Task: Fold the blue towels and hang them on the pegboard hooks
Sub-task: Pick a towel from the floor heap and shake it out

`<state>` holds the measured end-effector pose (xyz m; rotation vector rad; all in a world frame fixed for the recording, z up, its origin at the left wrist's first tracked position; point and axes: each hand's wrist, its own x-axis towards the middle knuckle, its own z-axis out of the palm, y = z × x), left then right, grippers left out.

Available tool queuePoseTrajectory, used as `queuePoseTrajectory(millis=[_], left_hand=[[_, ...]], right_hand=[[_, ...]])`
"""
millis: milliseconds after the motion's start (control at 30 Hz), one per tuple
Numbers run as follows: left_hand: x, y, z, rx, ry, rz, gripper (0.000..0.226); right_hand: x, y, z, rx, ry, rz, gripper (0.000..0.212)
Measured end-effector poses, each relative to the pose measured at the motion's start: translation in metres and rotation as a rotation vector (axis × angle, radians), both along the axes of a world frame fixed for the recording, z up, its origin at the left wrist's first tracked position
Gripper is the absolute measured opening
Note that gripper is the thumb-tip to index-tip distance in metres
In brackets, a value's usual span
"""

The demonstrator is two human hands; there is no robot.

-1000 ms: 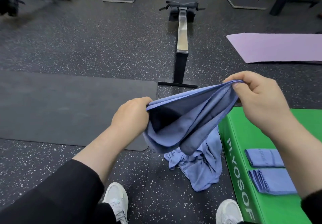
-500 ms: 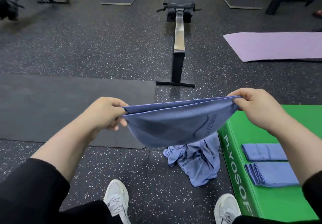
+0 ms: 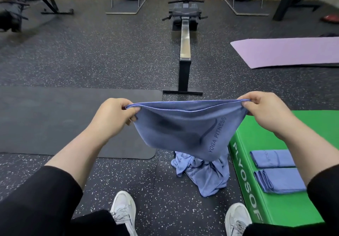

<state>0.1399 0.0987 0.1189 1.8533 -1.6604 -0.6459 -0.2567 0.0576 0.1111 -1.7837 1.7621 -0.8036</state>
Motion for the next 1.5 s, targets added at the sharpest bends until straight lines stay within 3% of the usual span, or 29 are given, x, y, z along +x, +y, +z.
queuePoseTrajectory(millis=[167, 433, 833, 900, 1033, 1133, 1267, 1333, 1400, 1500], left_hand=[[0.001, -0.001, 0.005, -0.121, -0.077, 0.050, 0.030], [0.002, 0.000, -0.001, -0.027, -0.049, 0.048, 0.030], [-0.001, -0.002, -0.001, -0.041, -0.032, 0.062, 0.030], [-0.002, -0.002, -0.001, -0.070, 0.035, 0.076, 0.030], [-0.004, -0.005, 0.006, -0.189, 0.342, 0.120, 0.031], [-0.015, -0.007, 0.013, -0.255, 0.476, 0.124, 0.022], [-0.037, -0.013, 0.023, -0.326, 0.280, 0.038, 0.022], [-0.051, -0.014, 0.025, -0.357, 0.127, -0.063, 0.020], [-0.068, -0.015, 0.022, -0.343, 0.059, -0.167, 0.018], [-0.090, -0.017, 0.014, -0.301, 0.047, -0.273, 0.017]], right_hand=[[-0.001, 0.005, 0.002, -0.082, -0.098, -0.106, 0.019], [0.003, 0.011, 0.005, -0.066, -0.056, -0.090, 0.013], [0.003, 0.012, 0.010, -0.067, -0.046, -0.076, 0.014], [0.000, 0.010, 0.009, -0.065, -0.051, -0.094, 0.014], [0.001, 0.008, 0.011, -0.063, -0.088, -0.129, 0.014], [0.004, 0.008, 0.013, -0.033, -0.015, -0.125, 0.015], [0.012, 0.006, 0.011, 0.171, 0.261, -0.051, 0.011], [0.021, 0.006, 0.007, 0.239, 0.306, 0.056, 0.034], [0.040, 0.007, 0.009, 0.182, 0.222, 0.188, 0.057], [0.082, 0.012, 0.015, 0.103, -0.008, 0.376, 0.065]])
